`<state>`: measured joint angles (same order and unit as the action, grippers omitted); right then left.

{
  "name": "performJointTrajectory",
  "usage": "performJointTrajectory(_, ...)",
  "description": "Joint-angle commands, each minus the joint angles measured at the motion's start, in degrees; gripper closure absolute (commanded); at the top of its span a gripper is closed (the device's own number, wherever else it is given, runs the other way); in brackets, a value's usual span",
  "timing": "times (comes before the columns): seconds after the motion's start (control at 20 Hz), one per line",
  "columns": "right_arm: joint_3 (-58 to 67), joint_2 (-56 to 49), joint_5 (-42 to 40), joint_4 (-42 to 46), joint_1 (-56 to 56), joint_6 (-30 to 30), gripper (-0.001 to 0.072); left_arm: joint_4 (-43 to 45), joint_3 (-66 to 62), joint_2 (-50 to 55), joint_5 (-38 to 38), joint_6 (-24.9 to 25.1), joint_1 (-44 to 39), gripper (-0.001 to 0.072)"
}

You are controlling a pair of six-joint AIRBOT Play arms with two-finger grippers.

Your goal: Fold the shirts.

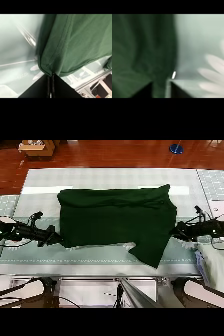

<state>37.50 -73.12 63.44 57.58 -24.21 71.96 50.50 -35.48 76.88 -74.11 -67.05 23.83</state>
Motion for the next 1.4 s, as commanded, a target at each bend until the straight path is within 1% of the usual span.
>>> performJointTrajectory(0.0, -1.8, 0.3, -6.9, -2.3, 4.9, 0.0, 0.0593, -0.1, 0.0, -0.1, -0.1, 0.6, 0.1, 0.0685)
performJointTrajectory(0.05, -1.5, 0.8, -6.6, -2.3, 5.4, 0.4, 0.0661, -0.9, 0.0, -0.2, -0.5, 1.6, 0.1, 0.0685)
performJointTrajectory(0.1, -1.1, 2.2, -5.9, -2.5, 5.4, 0.6, 0.0685, -2.9, -0.1, -0.4, -1.3, 4.0, 0.1, 0.0685)
performJointTrajectory(0.2, 0.8, 7.1, -4.8, -1.8, 5.0, 0.5, 0.0685, -7.9, -1.5, -1.4, -3.3, 7.2, 0.2, 0.0685)
performJointTrajectory(0.3, 3.7, 13.7, -5.5, -0.9, 5.0, 0.5, 0.0685, -14.4, -3.9, -3.7, -5.1, 9.7, 0.4, 0.0685)
performJointTrajectory(0.45, 8.5, 20.3, -10.2, -2.8, 5.0, 0.9, 0.0686, -23.1, -8.4, -7.7, -4.1, 10.0, 1.2, 0.0685)
performJointTrajectory(0.55, 11.8, 20.1, -12.0, -6.1, 5.0, 0.8, 0.0687, -27.5, -11.4, -8.9, -1.6, 10.0, 1.3, 0.0685)
performJointTrajectory(0.65, 13.6, 18.8, -16.3, -8.9, 5.0, 0.8, 0.0687, -29.6, -13.4, -8.9, 1.8, 10.0, 1.1, 0.0685)
performJointTrajectory(0.75, 15.9, 15.5, -18.5, -11.3, 5.0, 0.7, 0.0687, -29.7, -13.9, -8.8, 7.1, 10.0, 1.1, 0.0686)
performJointTrajectory(0.85, 18.5, 11.2, -20.9, -11.6, 6.9, -0.4, 0.0687, -29.6, -13.9, -7.8, 11.8, 10.0, 0.0, 0.0686)
performJointTrajectory(1.0, 23.3, 3.2, -27.4, -11.3, 11.6, -0.8, 0.0687, -29.6, -14.0, -4.2, 18.2, 10.0, -2.9, 0.0686)
performJointTrajectory(1.1, 26.3, -2.0, -31.9, -10.5, 14.1, -0.8, 0.0687, -29.6, -14.6, -0.7, 19.9, 10.0, -4.5, 0.0685)
performJointTrajectory(1.25, 28.7, -7.8, -38.4, -10.6, 15.8, -0.8, 0.0687, -29.6, -16.8, 4.8, 20.1, 10.1, -5.9, 0.0685)
performJointTrajectory(1.35, 28.9, -10.7, -40.2, -10.6, 15.8, -0.8, 0.0687, -29.6, -18.7, 7.9, 20.2, 10.9, -6.2, 0.0684)
